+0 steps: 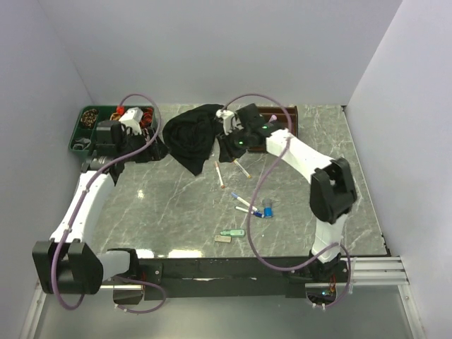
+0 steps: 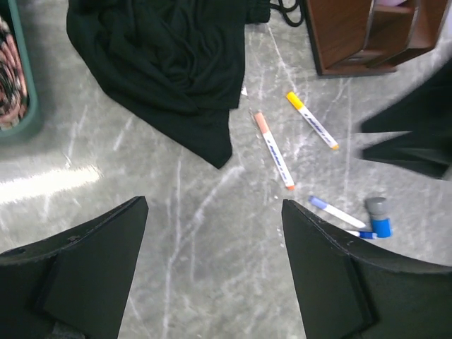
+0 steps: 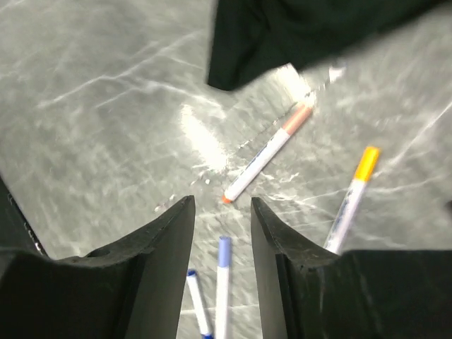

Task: Sort the stationery into containers
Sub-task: Pick up the pen from the center of the board.

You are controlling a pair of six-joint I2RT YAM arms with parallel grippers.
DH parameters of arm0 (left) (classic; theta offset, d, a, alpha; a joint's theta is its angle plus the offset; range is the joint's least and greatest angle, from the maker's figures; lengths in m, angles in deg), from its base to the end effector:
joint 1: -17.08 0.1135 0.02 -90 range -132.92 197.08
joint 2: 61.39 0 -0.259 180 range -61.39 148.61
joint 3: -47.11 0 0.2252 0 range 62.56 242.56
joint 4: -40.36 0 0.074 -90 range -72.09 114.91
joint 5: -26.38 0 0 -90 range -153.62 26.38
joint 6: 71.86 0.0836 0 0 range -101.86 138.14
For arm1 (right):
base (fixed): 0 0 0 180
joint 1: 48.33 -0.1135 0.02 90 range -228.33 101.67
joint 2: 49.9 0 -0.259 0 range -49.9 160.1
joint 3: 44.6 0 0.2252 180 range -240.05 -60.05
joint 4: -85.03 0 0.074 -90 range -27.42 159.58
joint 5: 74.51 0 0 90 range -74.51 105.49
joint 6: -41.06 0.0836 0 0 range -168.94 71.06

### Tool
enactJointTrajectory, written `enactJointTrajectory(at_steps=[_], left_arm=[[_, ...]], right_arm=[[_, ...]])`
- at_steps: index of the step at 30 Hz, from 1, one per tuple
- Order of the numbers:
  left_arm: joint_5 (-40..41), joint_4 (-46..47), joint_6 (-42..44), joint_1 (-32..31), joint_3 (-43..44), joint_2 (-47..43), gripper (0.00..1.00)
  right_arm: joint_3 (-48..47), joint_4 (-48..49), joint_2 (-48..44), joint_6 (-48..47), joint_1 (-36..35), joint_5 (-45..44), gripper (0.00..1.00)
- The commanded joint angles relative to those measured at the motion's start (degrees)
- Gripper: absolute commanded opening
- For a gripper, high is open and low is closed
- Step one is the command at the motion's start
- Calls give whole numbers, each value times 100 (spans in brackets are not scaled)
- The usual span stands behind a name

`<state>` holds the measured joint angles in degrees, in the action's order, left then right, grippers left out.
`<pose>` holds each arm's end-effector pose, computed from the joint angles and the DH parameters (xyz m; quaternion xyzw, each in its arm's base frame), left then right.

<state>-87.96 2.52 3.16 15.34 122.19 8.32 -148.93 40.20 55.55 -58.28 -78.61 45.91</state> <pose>0.2799 -0.0430 0.2969 0.0020 0.8629 -0.2512 0.4385 0.3377 0.2462 0.2537 -0.3957 0.8083 0.3049 0.3117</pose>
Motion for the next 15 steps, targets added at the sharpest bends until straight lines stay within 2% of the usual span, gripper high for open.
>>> enactJointTrajectory(at_steps=[1,5,15], left_arm=[[-150,16,-409,156,-294,-484,83],[-107,-89,-418,463,-549,-757,83],[-247,-143,-663,947,-883,-1127,82]], right_arm=[[-674,-455,423,1160,-144,-1326,47],[-841,-393,731,1794,-267,-1854,59],[-1175,-340,1539,2147,-593,-2127,60]])
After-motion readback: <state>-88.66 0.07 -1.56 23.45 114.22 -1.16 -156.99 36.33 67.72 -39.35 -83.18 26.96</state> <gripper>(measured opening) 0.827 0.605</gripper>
